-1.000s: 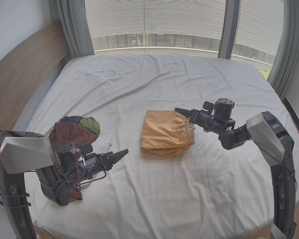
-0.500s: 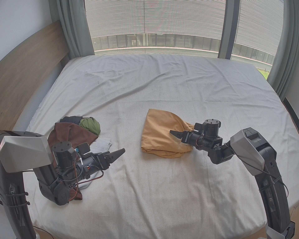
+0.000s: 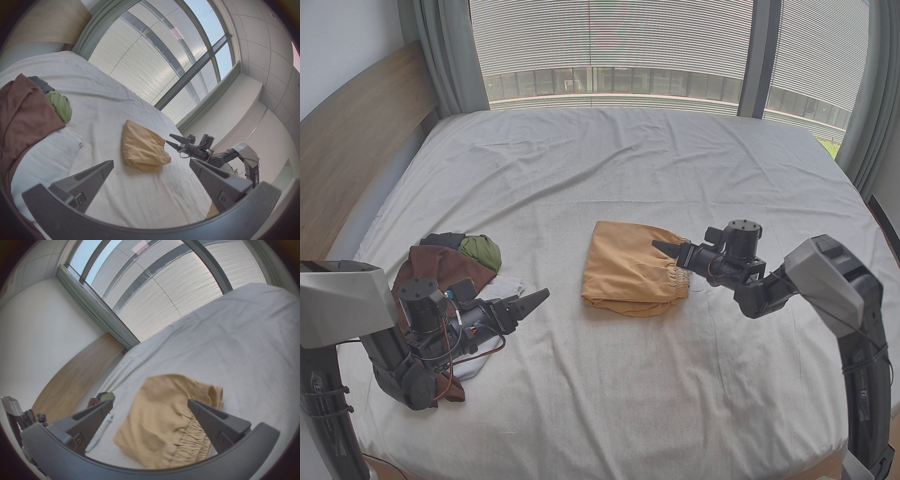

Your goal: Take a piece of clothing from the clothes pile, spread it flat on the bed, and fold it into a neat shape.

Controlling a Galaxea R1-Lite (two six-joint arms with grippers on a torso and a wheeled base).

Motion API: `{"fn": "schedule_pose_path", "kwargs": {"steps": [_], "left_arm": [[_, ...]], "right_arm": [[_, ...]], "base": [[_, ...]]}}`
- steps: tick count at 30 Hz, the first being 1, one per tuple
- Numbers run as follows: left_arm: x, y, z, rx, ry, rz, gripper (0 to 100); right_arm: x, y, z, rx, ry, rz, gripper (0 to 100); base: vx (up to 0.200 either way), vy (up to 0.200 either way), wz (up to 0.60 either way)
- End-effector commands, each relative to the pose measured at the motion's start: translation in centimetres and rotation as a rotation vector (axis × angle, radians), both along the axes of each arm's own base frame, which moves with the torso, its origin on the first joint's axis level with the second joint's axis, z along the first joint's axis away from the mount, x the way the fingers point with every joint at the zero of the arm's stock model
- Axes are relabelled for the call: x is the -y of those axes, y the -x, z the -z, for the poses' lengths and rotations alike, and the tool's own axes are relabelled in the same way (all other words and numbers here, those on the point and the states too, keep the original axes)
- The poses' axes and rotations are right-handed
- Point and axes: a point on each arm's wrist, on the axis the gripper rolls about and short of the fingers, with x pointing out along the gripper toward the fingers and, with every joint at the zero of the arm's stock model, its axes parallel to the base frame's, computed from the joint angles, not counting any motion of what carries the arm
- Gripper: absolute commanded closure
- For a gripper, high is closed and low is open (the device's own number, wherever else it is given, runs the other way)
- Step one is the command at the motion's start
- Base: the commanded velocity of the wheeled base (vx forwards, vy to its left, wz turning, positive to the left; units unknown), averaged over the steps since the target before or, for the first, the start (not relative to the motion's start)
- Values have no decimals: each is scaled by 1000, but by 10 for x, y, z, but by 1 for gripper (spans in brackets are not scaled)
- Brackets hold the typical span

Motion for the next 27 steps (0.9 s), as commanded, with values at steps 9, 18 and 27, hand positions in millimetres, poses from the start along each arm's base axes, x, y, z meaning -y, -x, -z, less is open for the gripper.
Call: {"fn": "schedule_pose_path", "kwargs": {"steps": [9,18,27], "left_arm": [[-21,107,-115,300,99,51,0],[-53,194,-114,488,-116,-54,0],[-77,270,-106,456,-144,-172,0]], "right_arm": [[67,223,-172,279,108,15,0],[121,383,-147,457,261,145,0],[132,486,-106,578,256,210,0]], "base": [[0,0,0],[0,0,0],[0,0,0]]}}
